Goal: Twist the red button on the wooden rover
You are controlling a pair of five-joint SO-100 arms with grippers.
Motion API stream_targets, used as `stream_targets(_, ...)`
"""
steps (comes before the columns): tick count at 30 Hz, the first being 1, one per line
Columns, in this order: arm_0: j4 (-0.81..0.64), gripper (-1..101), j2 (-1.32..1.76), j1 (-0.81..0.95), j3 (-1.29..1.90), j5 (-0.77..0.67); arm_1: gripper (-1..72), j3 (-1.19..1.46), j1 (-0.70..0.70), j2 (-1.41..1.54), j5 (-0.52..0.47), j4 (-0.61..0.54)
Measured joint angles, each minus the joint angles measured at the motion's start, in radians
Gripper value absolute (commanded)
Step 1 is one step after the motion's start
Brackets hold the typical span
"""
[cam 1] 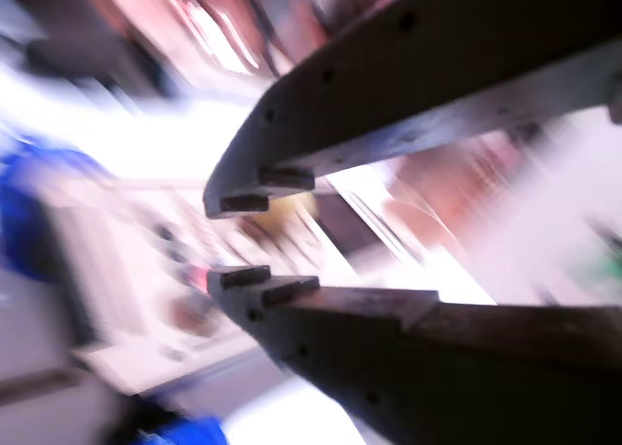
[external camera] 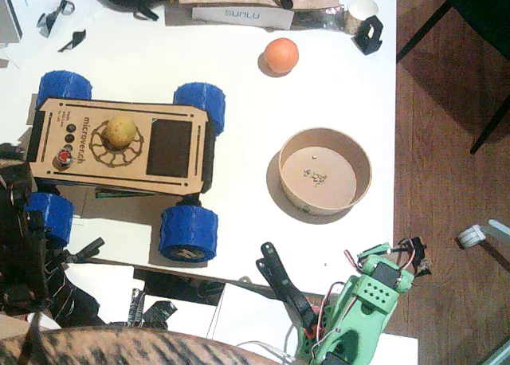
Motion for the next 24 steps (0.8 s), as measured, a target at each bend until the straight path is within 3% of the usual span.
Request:
stream_targets(4,-0.005,4,0.137,-0.097,0.000,-0.003,2.5,0.000,0.000,0.000,0.000,0.000)
stream_targets(24,0.043,0,0.170,-0.106,0.002,-0.009,2.5,0.000,0.000,0.000,-0.002,0.000)
